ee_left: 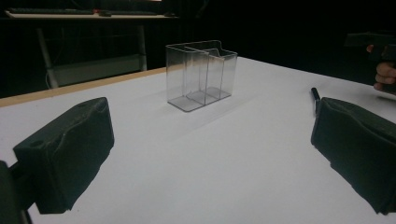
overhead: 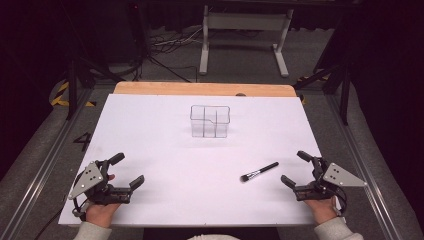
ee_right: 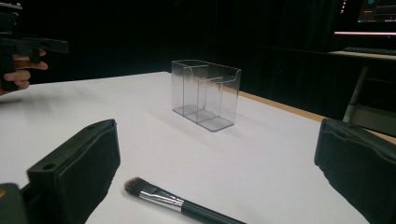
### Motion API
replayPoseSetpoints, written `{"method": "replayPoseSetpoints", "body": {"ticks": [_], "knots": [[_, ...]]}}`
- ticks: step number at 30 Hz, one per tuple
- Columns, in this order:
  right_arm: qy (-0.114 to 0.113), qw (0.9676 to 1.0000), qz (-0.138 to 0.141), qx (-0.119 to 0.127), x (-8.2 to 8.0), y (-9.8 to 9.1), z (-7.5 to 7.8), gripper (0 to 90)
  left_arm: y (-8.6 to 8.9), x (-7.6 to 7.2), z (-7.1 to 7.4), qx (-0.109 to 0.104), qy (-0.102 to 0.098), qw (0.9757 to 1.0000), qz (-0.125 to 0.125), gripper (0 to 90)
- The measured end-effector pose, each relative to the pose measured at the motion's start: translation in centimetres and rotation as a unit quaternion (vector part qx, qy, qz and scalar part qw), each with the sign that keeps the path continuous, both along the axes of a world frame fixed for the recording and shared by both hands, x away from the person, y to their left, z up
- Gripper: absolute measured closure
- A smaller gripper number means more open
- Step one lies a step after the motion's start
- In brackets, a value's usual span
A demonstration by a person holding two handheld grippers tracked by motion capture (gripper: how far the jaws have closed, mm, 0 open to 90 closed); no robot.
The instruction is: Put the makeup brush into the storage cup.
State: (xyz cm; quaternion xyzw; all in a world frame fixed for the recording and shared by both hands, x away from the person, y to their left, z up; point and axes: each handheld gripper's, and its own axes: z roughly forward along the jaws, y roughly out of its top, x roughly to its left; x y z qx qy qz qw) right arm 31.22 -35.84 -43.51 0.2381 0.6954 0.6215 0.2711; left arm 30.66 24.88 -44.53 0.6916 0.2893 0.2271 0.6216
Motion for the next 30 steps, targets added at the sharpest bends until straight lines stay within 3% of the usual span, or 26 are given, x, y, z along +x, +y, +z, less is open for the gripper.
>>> {"method": "replayPoseSetpoints", "body": {"ticks": [15,16,18,19,24,30], "knots": [[0.002,1.0000,0.001,-0.003,0.2,0.2,0.6,0.2,0.0,0.0,0.0,0.005,0.000,1.0000,0.005,0.0],[0.013,0.9997,0.011,-0.019,0.6,0.6,1.0,0.2,0.0,0.0,0.0,0.005,0.001,1.0000,0.006,0.0],[0.019,0.9995,0.015,-0.017,0.7,0.7,1.2,0.2,0.0,0.0,0.0,0.004,0.001,1.0000,0.006,0.0],[0.034,0.9990,0.028,-0.011,1.3,1.1,1.9,0.2,-0.1,0.0,0.0,0.003,0.001,1.0000,0.006,0.0],[0.023,0.9989,0.036,-0.016,2.2,2.0,3.7,0.2,0.0,0.0,0.1,0.004,0.000,1.0000,0.007,0.0],[0.026,0.9987,0.041,-0.015,2.9,2.5,4.3,0.2,0.1,0.0,0.0,0.004,0.002,1.0000,0.006,0.0]]}}
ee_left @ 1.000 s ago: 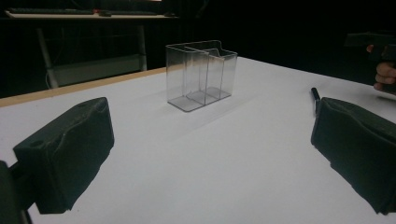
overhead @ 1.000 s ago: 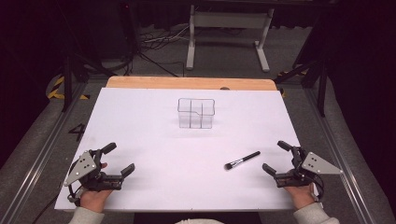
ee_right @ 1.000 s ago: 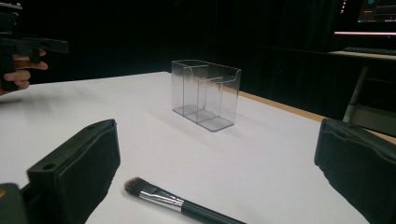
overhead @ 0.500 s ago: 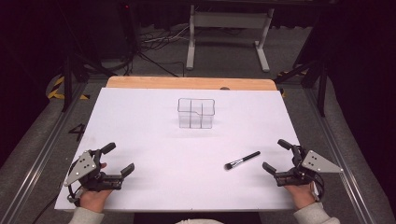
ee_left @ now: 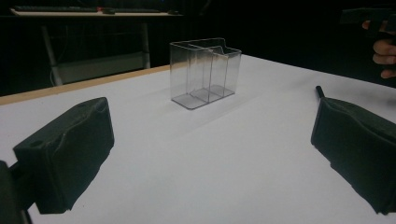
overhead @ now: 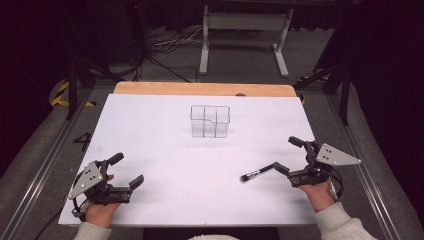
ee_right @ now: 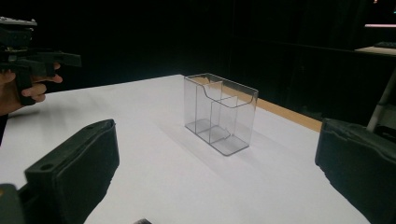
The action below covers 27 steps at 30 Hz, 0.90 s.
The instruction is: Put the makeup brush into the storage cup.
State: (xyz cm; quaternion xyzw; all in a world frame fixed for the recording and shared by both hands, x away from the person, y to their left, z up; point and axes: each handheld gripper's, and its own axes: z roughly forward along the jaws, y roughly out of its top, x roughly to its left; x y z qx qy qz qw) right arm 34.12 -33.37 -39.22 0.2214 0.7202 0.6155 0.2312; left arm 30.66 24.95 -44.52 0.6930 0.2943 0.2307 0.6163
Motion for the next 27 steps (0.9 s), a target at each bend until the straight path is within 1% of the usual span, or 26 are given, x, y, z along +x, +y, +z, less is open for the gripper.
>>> {"method": "replayPoseSetpoints", "body": {"ticks": [5,8,10,11,12,15,17,18,21,22,23,24,27], "knots": [[0.002,1.0000,0.006,-0.003,0.5,0.4,0.3,0.2,-0.1,0.0,0.0,0.001,0.000,1.0000,0.000,0.0],[0.002,1.0000,0.000,-0.005,0.9,0.7,0.4,0.2,-0.2,0.1,0.0,0.002,0.001,1.0000,0.000,0.0],[0.012,0.9999,-0.008,-0.005,1.3,0.7,0.5,0.2,-0.2,0.1,0.0,0.002,0.001,1.0000,0.001,0.0],[0.012,0.9999,-0.008,-0.005,1.3,0.7,0.5,0.2,-0.2,0.1,0.0,0.002,0.001,1.0000,0.001,0.0],[0.019,0.9997,-0.009,-0.007,1.5,0.7,0.5,0.2,-0.1,0.1,0.0,0.001,0.001,1.0000,0.001,0.0],[0.034,0.9991,-0.008,-0.025,1.8,0.8,1.0,1.1,0.1,0.1,0.0,0.001,0.005,1.0000,0.002,0.0],[0.038,0.9984,-0.005,-0.041,1.9,0.9,1.3,2.2,0.1,0.1,0.0,0.001,0.003,1.0000,0.003,0.0],[0.041,0.9977,-0.002,-0.055,1.9,1.0,1.6,2.4,0.1,0.1,0.0,0.001,0.003,1.0000,0.002,0.0],[0.048,0.9955,0.001,-0.082,2.0,1.4,2.2,3.1,0.0,0.1,0.0,0.000,0.004,1.0000,0.001,0.0],[0.051,0.9942,0.002,-0.095,2.2,1.5,2.4,3.1,0.0,0.2,-0.1,0.000,0.004,1.0000,0.001,0.0],[0.059,0.9926,0.005,-0.106,2.3,1.7,2.6,3.1,0.0,0.2,-0.1,0.002,0.005,1.0000,0.000,0.0],[0.068,0.9897,0.007,-0.126,2.5,1.9,2.9,3.1,-0.1,0.2,-0.1,0.002,0.005,1.0000,0.001,0.0],[0.086,0.9828,0.007,-0.163,2.8,2.2,3.4,3.0,0.0,0.2,-0.1,0.002,0.006,1.0000,0.000,0.0]]}}
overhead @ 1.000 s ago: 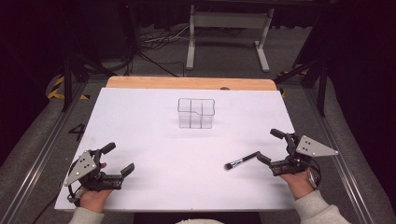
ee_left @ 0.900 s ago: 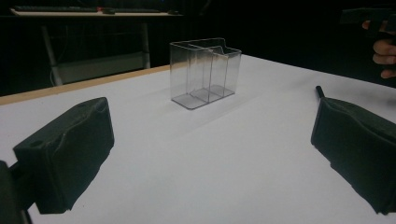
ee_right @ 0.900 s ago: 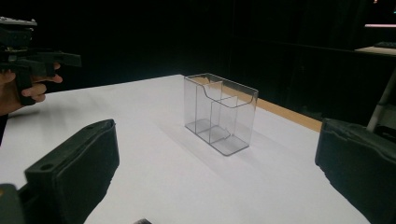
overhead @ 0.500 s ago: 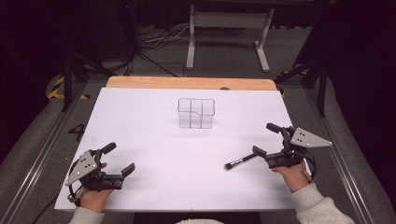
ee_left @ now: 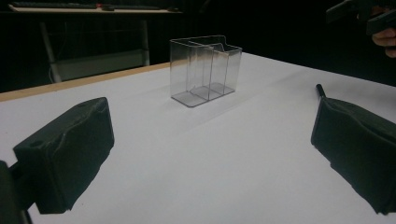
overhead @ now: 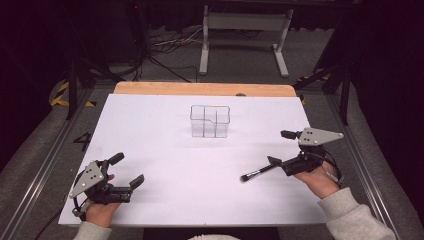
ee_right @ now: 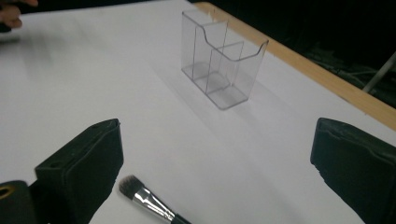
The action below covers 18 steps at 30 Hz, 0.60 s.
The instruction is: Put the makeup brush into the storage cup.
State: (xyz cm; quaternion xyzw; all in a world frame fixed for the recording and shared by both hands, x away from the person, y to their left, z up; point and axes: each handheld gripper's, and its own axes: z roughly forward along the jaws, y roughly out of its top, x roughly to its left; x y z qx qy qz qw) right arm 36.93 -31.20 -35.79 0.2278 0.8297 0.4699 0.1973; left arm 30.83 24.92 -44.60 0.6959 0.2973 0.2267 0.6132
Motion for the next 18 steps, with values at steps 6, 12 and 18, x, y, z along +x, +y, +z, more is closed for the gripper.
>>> {"method": "replayPoseSetpoints", "body": {"ticks": [6,12,18], "knots": [[0.036,0.9975,0.008,-0.060,0.8,0.4,1.0,3.2,0.0,0.1,0.0,0.000,0.001,1.0000,0.000,0.0],[0.060,0.9904,0.019,-0.123,1.5,1.1,1.7,4.3,0.0,0.1,-0.1,-0.003,0.003,1.0000,0.001,0.0],[0.073,0.9836,0.031,-0.162,2.0,1.8,1.9,4.6,0.0,0.1,-0.1,0.001,0.002,1.0000,0.001,0.0]]}}
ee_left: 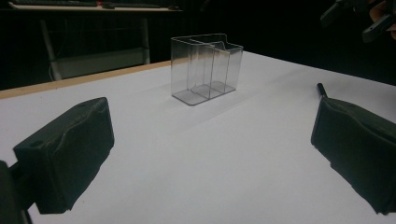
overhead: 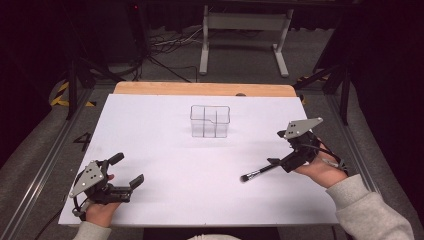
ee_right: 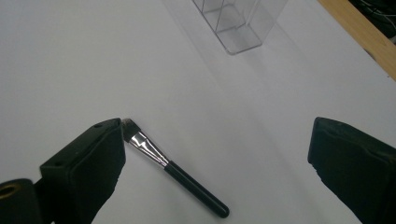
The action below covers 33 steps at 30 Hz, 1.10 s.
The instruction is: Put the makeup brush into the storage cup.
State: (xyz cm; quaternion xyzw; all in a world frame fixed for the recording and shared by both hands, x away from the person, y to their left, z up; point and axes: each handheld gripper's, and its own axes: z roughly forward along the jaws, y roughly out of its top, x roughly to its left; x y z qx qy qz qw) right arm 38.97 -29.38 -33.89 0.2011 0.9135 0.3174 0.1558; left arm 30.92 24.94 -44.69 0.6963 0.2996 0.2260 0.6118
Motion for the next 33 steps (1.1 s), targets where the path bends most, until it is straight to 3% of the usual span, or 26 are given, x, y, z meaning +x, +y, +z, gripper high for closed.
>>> {"method": "replayPoseSetpoints", "body": {"ticks": [11,21,33], "knots": [[0.036,0.9974,0.020,-0.059,0.9,1.0,-0.4,4.9,0.0,0.1,0.0,0.001,0.002,1.0000,-0.002,0.0],[0.066,0.9913,0.034,-0.109,1.4,2.2,-1.0,5.2,0.0,0.1,0.0,0.002,0.002,1.0000,-0.001,0.0],[0.099,0.9860,0.043,-0.127,2.1,2.9,-2.0,5.6,0.0,0.1,-0.1,0.002,0.002,1.0000,-0.002,0.0]]}}
